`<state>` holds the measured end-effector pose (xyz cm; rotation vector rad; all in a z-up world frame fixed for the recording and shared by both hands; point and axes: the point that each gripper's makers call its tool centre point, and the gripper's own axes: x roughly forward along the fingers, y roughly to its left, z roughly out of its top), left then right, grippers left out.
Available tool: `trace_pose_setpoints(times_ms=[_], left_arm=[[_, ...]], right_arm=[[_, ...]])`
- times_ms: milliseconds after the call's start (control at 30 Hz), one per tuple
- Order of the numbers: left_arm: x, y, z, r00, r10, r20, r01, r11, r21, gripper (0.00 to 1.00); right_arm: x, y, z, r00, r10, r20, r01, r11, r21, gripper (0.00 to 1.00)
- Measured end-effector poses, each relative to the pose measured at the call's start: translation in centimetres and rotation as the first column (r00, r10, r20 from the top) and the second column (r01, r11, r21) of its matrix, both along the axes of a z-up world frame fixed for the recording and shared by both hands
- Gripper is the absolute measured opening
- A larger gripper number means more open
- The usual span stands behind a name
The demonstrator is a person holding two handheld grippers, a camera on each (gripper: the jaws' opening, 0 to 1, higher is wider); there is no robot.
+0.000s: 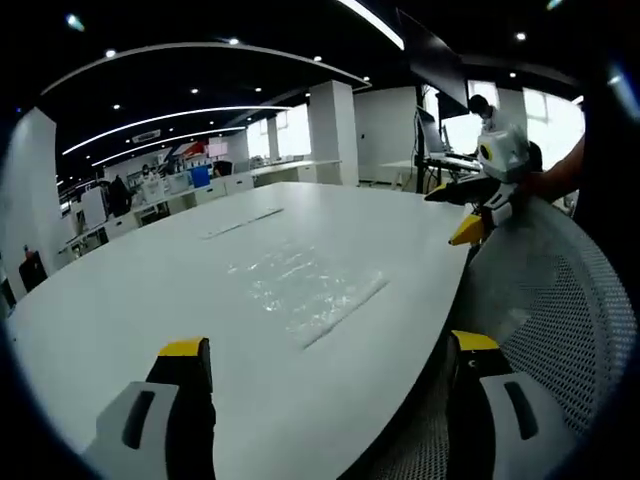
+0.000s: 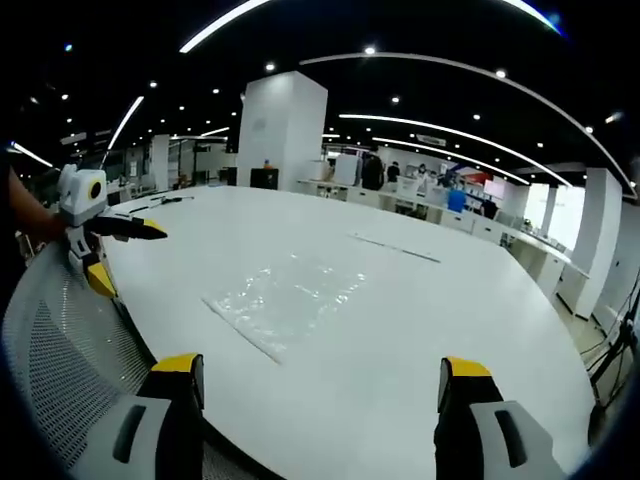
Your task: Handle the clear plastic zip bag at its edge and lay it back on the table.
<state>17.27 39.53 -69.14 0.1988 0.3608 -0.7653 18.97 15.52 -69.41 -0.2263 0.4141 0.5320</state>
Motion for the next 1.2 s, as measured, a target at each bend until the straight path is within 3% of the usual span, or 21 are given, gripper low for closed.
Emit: trace_pose_setpoints(times_ms=[1200], left_arm=[[-0.09,0.09,-0.37,1.000,0.001,-0.009,0.000,1.000,0.018,0.92]], right_arm=[[-0.03,-0.25,-0.64,1.000,0.009,-0.021,-0.009,1.000,0.002,0.94]])
